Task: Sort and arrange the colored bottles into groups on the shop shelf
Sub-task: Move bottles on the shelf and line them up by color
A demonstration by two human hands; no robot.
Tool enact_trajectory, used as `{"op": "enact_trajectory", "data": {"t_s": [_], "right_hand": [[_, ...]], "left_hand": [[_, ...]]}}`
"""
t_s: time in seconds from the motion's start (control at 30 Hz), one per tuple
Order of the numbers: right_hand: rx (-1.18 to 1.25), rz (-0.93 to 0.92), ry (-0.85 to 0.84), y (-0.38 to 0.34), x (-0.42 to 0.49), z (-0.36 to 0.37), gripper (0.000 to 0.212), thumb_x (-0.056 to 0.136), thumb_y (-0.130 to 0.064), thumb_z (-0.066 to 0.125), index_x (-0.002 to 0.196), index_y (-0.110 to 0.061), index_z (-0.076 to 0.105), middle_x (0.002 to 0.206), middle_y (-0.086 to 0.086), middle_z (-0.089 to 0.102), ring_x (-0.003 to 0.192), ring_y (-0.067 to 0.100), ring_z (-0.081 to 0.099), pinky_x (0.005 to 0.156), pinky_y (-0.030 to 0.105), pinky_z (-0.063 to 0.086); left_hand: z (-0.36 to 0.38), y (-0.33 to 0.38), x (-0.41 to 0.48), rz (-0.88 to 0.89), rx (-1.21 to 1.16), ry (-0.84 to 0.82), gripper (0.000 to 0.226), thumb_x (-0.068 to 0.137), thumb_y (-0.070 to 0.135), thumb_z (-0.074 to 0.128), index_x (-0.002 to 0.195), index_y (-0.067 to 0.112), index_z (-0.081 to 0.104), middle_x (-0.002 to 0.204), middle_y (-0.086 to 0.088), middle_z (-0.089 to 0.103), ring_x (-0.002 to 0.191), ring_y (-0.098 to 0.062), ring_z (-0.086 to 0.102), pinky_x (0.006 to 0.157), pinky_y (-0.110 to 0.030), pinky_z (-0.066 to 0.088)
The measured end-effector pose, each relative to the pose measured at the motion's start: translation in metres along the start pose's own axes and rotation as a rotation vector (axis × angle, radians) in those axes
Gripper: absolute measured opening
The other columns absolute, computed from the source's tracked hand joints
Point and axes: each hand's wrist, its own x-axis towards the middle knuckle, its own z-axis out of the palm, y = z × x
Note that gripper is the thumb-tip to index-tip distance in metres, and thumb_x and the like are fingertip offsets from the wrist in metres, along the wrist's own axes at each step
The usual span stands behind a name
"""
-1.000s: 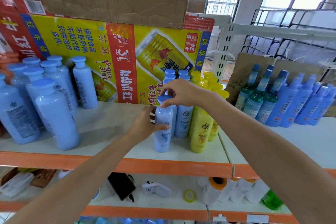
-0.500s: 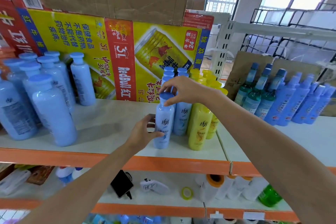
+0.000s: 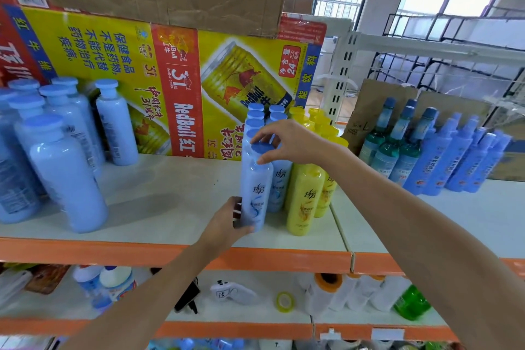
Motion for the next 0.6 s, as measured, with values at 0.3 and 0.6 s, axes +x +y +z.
{"op": "enact_trajectory", "data": {"t_s": [0.3, 0.6], "right_hand": [[-0.013, -0.012, -0.01, -0.0028, 0.0033, 0.0044, 0.039, 0.077, -0.026, 0.073, 0.114, -0.015, 0.063, 0.096, -0.009, 0.054, 0.073, -0.006, 0.049, 0.065, 0.0, 0.037], [-0.055, 0.004, -0.03, -0.0054, 0.0049, 0.0021, 0.039, 0.077, -0.031, 0.074, 0.113, -0.019, 0.063, 0.092, -0.012, 0.053, 0.062, -0.014, 0.045, 0.06, 0.0, 0.035]], "left_hand": [[0.0014, -0.0033, 0.0005, -0.026, 0.041, 0.027, 0.063, 0.077, 0.005, 0.068, 0.129, 0.017, 0.036, 0.094, 0.004, 0.058, 0.082, -0.003, 0.059, 0.067, -0.012, 0.045], [-0.0019, -0.006, 0.001, -0.032, 0.009, -0.001, 0.065, 0.077, 0.003, 0.068, 0.133, 0.017, 0.038, 0.1, 0.004, 0.061, 0.087, -0.005, 0.06, 0.078, -0.018, 0.051]]}}
